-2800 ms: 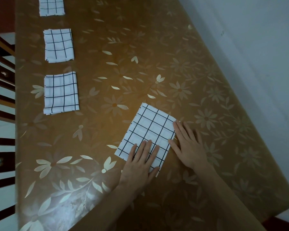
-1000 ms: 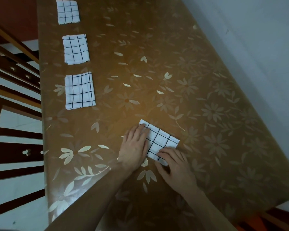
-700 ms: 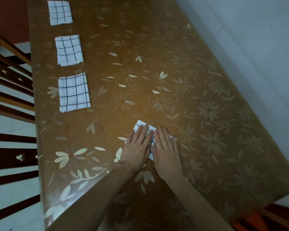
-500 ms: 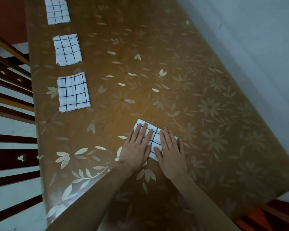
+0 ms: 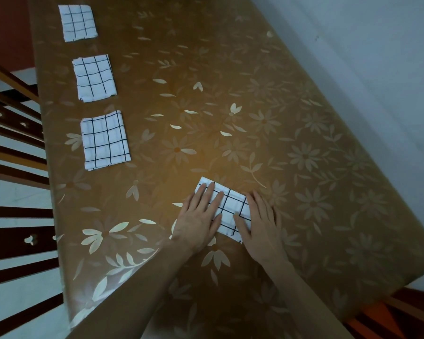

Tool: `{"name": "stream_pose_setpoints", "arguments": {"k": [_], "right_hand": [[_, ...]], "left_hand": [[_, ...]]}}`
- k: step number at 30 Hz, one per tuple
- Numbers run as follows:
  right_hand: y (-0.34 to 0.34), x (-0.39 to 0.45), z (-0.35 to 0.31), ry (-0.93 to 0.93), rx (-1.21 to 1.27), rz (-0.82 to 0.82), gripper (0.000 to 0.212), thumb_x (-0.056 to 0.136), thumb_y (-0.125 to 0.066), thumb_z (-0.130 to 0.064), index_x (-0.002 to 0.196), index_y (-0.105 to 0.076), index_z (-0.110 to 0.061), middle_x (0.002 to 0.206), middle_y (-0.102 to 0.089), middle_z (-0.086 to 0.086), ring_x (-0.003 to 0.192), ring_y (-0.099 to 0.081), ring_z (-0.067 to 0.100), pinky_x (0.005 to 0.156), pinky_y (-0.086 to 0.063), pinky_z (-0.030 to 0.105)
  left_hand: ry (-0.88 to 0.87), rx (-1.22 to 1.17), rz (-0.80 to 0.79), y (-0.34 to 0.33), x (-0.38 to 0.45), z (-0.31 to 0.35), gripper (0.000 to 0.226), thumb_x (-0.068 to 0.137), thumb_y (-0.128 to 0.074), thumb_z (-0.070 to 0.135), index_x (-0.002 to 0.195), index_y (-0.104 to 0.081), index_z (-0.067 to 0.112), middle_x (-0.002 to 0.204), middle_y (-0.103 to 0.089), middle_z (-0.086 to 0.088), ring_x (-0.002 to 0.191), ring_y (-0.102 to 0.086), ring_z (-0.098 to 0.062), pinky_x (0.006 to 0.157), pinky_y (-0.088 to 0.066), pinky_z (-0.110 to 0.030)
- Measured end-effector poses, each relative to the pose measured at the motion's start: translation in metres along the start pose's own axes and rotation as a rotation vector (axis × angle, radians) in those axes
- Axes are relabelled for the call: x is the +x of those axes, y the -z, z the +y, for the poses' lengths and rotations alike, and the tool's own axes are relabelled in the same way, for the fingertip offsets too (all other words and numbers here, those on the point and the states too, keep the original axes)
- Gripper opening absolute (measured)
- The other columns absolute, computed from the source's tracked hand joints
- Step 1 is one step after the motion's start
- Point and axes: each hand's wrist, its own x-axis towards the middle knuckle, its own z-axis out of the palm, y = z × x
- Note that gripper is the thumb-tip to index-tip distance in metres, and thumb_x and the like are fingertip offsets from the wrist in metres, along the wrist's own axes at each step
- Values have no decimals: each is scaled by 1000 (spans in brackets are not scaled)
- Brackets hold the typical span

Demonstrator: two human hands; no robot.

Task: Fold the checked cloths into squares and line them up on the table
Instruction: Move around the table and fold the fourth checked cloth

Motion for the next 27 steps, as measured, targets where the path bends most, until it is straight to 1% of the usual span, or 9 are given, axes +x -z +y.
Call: {"name": "stream_pose_setpoints", "arguments": {"k": [2, 5, 10, 14, 16, 18, 20, 23, 27], "right_hand": [[7, 5, -2, -31, 50, 81, 54, 104, -36, -58, 149, -42, -29, 148, -48, -4, 135, -44, 19, 112, -40, 46], [15, 13, -4, -86, 78, 88, 38, 98, -59, -40, 135, -54, -32, 125, -53, -3, 122, -46, 23, 101, -44, 44], [25, 23, -2, -157, 424, -23, 19, 90, -68, -21, 102, -56, -29, 105, -52, -9, 107, -52, 19, 90, -49, 41], [33, 22, 7, -225, 687, -176, 17, 95, -65, -21, 100, -54, -33, 94, -63, -10, 84, -63, 14, 72, -56, 42], [38, 20, 10, -239, 823, -194, 17, 94, -66, -21, 102, -57, -34, 97, -67, -7, 86, -67, 17, 74, -59, 48], [42, 19, 12, -292, 985, -192, 22, 94, -69, -15, 104, -62, -33, 106, -71, -4, 98, -70, 21, 80, -61, 46], [44, 20, 12, -372, 1109, -174, 29, 92, -73, -10, 112, -65, -29, 115, -72, -2, 106, -69, 19, 84, -60, 37], [48, 18, 5, -464, 1149, -205, 24, 93, -74, -15, 112, -69, -28, 116, -72, -5, 108, -67, 13, 90, -57, 32], [53, 3, -19, -390, 1138, -291, 9, 98, -67, -14, 100, -69, -23, 104, -74, -5, 100, -70, 12, 75, -57, 21]], "left_hand": [[9, -22, 36, 7, 3, 2, 61, 104, -31, 51, 158, -31, 24, 168, -23, -7, 155, -19, -27, 124, -24, -47], [27, -74, 102, 20, 8, 7, 58, 93, -48, 52, 145, -46, 25, 155, -41, -4, 140, -39, -27, 112, -35, -45], [188, -243, 73, 31, 15, 15, 84, 80, -60, 51, 154, -26, 29, 149, -36, -4, 127, -38, -27, 104, -36, -42], [527, -622, 201, 36, 20, 22, 77, 82, -66, 27, 151, -32, 20, 130, -50, 1, 120, -42, -26, 104, -31, -43], [682, -737, 184, 41, 21, 19, 59, 82, -64, 26, 138, -47, 20, 124, -55, 4, 120, -42, -25, 103, -28, -44], [762, -762, 138, 47, 17, 16, 28, 78, -55, 37, 101, -62, 24, 110, -63, -2, 113, -48, -29, 97, -30, -44], [776, -765, 149, 51, 10, 14, 23, 73, -47, 45, 80, -54, 24, 101, -59, -7, 103, -51, -32, 97, -39, -47], [762, -854, 243, 63, -10, 14, 31, 83, -45, 45, 82, -52, 15, 94, -55, -5, 91, -51, -25, 83, -45, -43], [736, -1005, 357, 83, -41, 12, 11, 100, -47, 21, 95, -52, 12, 85, -60, -5, 75, -53, -17, 67, -46, -36]]}}
